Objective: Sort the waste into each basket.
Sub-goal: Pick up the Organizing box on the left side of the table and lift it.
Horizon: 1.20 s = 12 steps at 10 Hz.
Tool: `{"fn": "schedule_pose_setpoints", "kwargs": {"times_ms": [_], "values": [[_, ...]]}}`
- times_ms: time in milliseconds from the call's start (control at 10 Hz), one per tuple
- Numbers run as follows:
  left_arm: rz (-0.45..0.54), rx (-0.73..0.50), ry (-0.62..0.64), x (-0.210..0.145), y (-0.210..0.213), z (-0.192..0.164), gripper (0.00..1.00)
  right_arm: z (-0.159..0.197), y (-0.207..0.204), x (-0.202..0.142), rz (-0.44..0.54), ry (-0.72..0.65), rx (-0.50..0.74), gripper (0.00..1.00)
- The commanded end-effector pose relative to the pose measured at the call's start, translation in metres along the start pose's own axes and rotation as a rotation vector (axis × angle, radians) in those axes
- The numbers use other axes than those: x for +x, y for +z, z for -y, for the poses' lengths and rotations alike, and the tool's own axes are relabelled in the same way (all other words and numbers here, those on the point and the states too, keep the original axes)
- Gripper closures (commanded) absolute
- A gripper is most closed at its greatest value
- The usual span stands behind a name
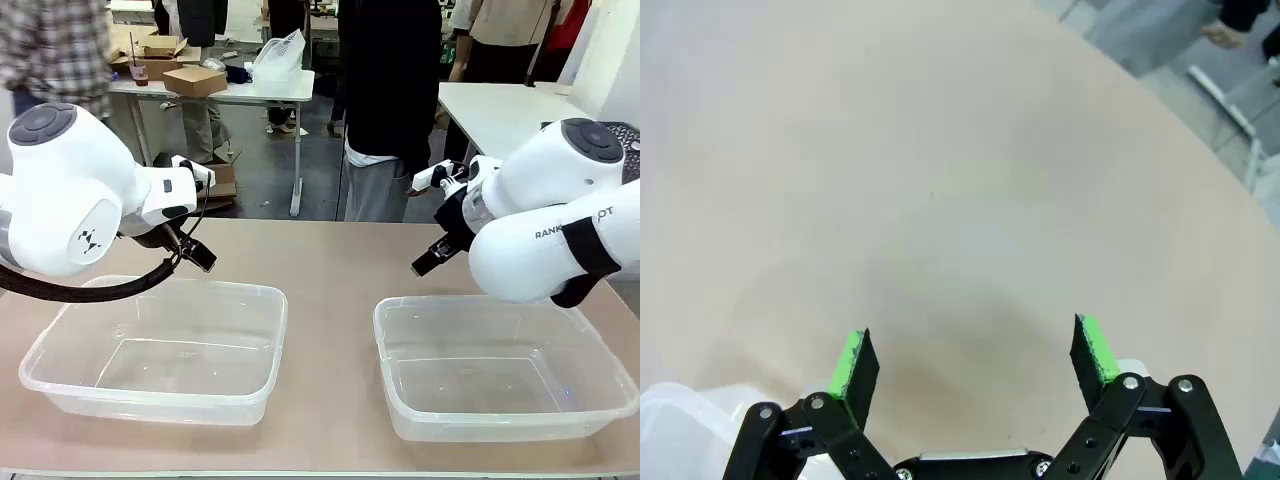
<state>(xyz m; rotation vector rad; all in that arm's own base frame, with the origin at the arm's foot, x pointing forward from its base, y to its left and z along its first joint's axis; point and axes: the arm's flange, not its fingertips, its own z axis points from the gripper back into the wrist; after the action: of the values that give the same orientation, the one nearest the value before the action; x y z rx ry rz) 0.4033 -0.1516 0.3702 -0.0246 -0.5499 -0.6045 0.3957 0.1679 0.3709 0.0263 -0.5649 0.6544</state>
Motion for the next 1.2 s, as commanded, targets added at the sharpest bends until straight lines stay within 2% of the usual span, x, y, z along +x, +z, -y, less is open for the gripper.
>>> {"fn": "schedule_pose_setpoints", "kwargs": {"times_ms": [0,1100], "values": [[0.0,0.0,0.0,0.0,0.0,0.0,0.0,0.0,0.0001,0.0,0.0,0.0,0.0,0.0],[0.0,0.0,0.0,0.0,0.0,0.0,0.0,0.0,0.0001,0.0,0.0,0.0,0.0,0.0]]}}
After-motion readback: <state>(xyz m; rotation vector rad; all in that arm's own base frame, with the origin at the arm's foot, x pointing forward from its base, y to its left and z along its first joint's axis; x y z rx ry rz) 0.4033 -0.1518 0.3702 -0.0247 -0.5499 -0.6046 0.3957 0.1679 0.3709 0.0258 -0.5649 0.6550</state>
